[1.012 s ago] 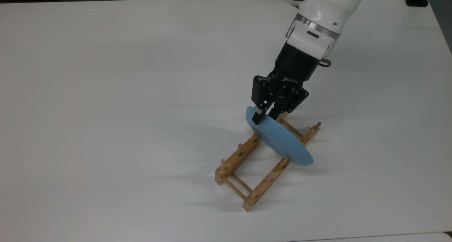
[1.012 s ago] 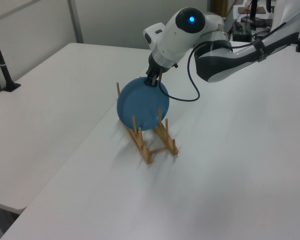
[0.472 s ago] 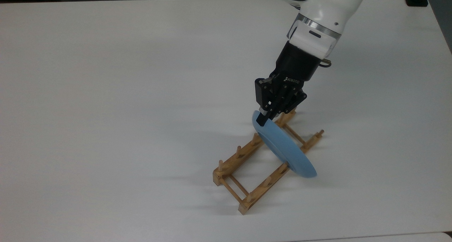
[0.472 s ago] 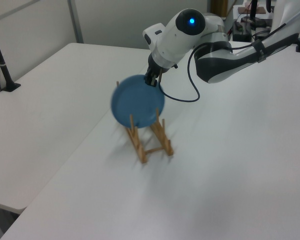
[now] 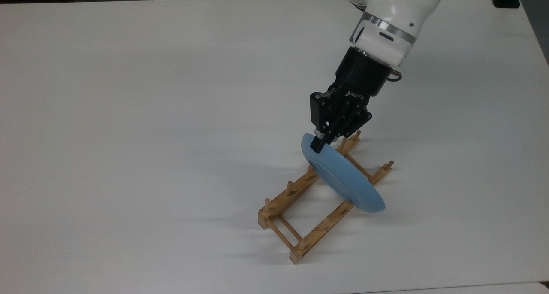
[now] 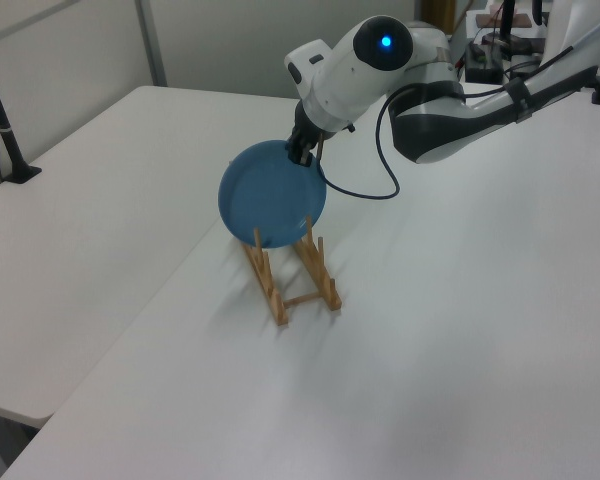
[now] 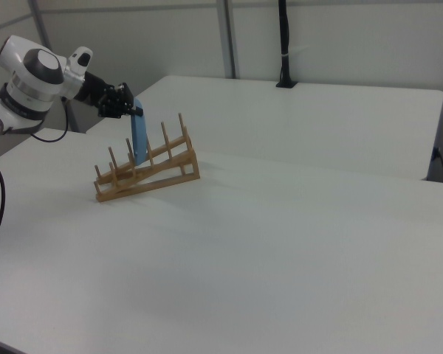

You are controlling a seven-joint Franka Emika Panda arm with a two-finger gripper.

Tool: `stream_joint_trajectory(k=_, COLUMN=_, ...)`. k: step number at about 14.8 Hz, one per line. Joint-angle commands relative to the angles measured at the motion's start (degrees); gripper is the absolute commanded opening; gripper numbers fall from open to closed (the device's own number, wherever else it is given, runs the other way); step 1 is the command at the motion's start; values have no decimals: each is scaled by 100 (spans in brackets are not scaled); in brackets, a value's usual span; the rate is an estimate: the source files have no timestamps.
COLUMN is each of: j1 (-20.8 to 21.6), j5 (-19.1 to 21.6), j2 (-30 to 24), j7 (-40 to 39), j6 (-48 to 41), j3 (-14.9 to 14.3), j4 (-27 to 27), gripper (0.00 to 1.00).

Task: Pick plate from plate rack
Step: 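Lift the gripped blue plate up out of the rack slots, then carry the blue plate away from the rack over the table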

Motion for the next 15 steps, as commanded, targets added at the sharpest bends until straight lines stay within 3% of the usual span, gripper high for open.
stream_joint_trajectory(k=1, j1=54, j5=-141, j2=-176, j7=98, j6=134, j3=-98, j4=-12, gripper=4)
stream_joint_trajectory(k=8, j1=-17, j5=113, j2=-686, j7=687, j6=186, j3=-89, j4=-3, gripper=0)
stream_joint_trajectory(k=13, j1=-595, j5=1763, j2=-1204, j7=486, j6=195, j3=-72, j4=-65, gripper=0)
stream_joint_trajectory(k=15, j1=-938, j5=2789, j2=-1397, j7=-39, j6=117, j3=-54, j4=-170, gripper=0)
